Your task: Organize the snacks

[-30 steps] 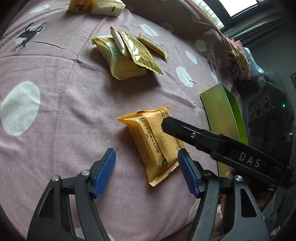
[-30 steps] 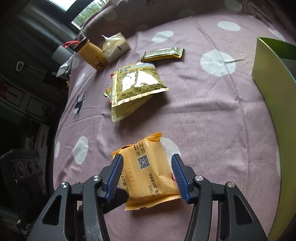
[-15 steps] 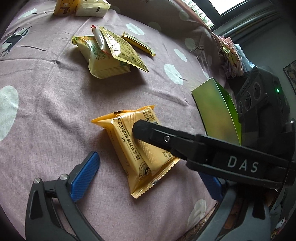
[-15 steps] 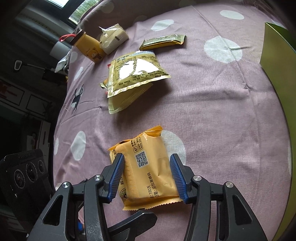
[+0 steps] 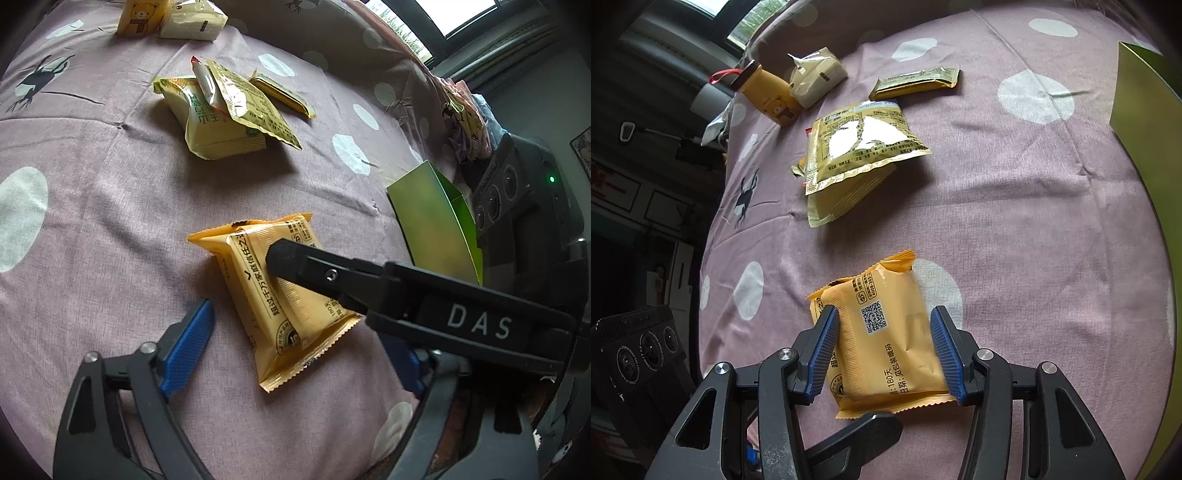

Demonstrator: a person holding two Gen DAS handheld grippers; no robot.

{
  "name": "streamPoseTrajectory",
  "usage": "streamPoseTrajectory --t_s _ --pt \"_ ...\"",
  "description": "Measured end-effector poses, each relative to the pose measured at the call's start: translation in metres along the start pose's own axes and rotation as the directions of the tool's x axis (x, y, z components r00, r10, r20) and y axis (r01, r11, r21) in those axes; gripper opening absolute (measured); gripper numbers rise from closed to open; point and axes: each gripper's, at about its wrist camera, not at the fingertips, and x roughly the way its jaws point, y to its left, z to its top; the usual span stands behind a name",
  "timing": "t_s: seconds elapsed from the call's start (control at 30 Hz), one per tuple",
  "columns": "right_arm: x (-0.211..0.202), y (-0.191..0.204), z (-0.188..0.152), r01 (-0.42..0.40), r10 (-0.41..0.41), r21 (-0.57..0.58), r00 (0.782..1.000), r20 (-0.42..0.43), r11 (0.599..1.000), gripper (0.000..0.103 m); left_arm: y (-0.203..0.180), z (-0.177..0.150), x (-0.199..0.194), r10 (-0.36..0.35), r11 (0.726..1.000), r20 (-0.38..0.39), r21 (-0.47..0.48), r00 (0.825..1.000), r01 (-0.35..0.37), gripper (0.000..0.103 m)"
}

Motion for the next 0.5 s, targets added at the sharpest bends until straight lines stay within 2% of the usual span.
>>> streamPoseTrajectory --t_s 0.07,0.1,0.37,0.5 --pt "0.0 0.003 0.0 0.011 -0.011 -0.011 1.0 0.002 1.0 0.054 0.001 -0.001 -0.001 -0.009 1.0 0.004 -0.009 1.0 0.009 0.076" --pt "0.0 0.003 0.0 0.009 -0.009 -0.009 1.0 0.001 1.0 0.054 0.001 -0.001 -0.001 -0.023 1.0 0.002 -0.017 1.0 0.023 0.067" --pt "-0.002 0.009 -0.001 0.014 -0.014 -0.028 1.0 0.009 1.0 0.054 -0.007 -0.002 -0.004 -0.027 0.999 0.029 0.023 0.999 0.027 0.065" --pt "-0.014 0.016 -0.003 0.005 -0.003 -0.042 0.999 0.049 0.999 0.054 -0.017 -0.001 -0.019 -0.021 0.997 0.092 0.075 0.996 0.014 0.066"
